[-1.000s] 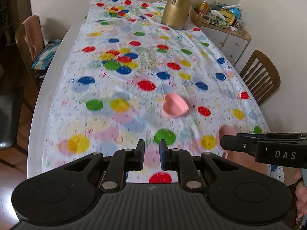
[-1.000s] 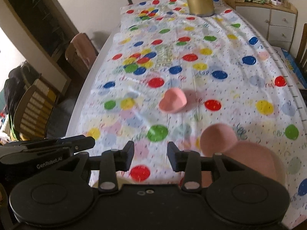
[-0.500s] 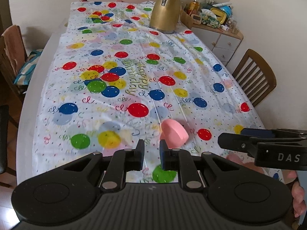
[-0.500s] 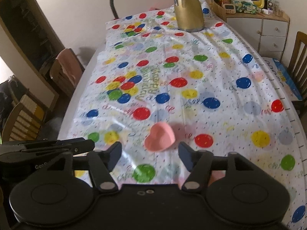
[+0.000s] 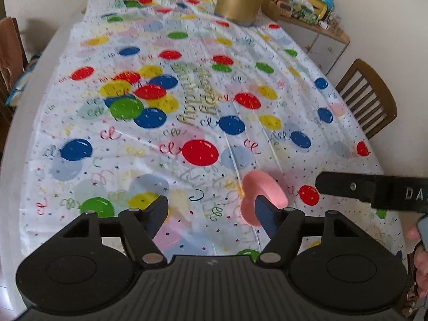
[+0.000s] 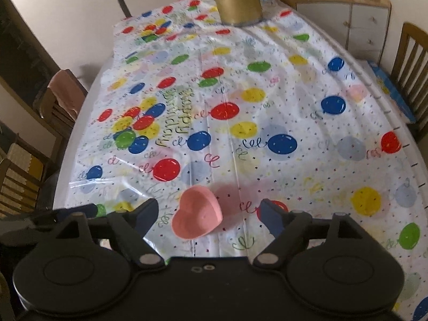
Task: Organize plates and bowls
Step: 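Move both tools to the rim of the small pink heart bowl, then close both tools on the pink heart bowl rim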
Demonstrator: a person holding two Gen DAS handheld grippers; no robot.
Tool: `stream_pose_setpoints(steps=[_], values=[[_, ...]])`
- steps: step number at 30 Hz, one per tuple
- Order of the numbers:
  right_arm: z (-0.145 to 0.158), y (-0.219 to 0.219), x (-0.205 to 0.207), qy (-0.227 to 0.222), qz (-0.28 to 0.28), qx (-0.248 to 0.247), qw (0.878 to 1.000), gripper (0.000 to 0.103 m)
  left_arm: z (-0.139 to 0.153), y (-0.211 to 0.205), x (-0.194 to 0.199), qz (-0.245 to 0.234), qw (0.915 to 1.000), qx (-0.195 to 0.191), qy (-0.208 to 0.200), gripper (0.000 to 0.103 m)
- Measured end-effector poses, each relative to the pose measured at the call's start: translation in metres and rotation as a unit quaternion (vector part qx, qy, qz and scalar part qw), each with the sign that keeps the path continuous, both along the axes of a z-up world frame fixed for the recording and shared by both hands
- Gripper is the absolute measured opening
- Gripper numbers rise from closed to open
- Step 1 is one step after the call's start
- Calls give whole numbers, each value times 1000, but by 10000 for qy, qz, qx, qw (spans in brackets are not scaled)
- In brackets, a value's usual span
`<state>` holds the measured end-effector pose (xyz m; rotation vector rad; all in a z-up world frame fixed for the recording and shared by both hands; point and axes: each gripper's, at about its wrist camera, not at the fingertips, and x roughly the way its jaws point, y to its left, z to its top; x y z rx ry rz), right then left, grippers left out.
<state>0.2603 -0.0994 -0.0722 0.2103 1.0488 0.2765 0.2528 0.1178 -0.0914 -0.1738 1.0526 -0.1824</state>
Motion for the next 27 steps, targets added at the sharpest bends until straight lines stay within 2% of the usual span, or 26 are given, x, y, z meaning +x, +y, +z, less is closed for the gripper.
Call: stream_pose_setpoints(steps=[4,9,12,15,17,21,24,26,27], values=[[-19,3,17,297,-118,1,9995,85,-24,-8,8,-46,9997,-124,184,71],[-41,8,31,565,-177,-66,9982,80,-45,-19,15,-93,9996,-108,261,71],[-50,11,37,656,-166,-131,9976,73,-54,-21,19,-42,9995,-153,279,71],[-60,12,41,719,-181,-169,9971,63,-60,-24,21,-37,9996,-131,257,71],[-64,13,42,734,-204,-170,9970,52,-62,-25,22,-47,9996,-154,235,71],[-70,20,41,748,-60,-164,9970,42,-62,-30,22,-147,9996,-195,168,69],[-72,23,41,750,-13,-154,9971,31,-63,-34,22,-208,9994,-222,136,54],[-74,25,41,769,-8,-133,9970,24,-63,-35,22,-243,9991,-307,173,36],[-75,25,41,778,2,-133,9969,22,-64,-35,22,-248,9989,-341,197,33]])
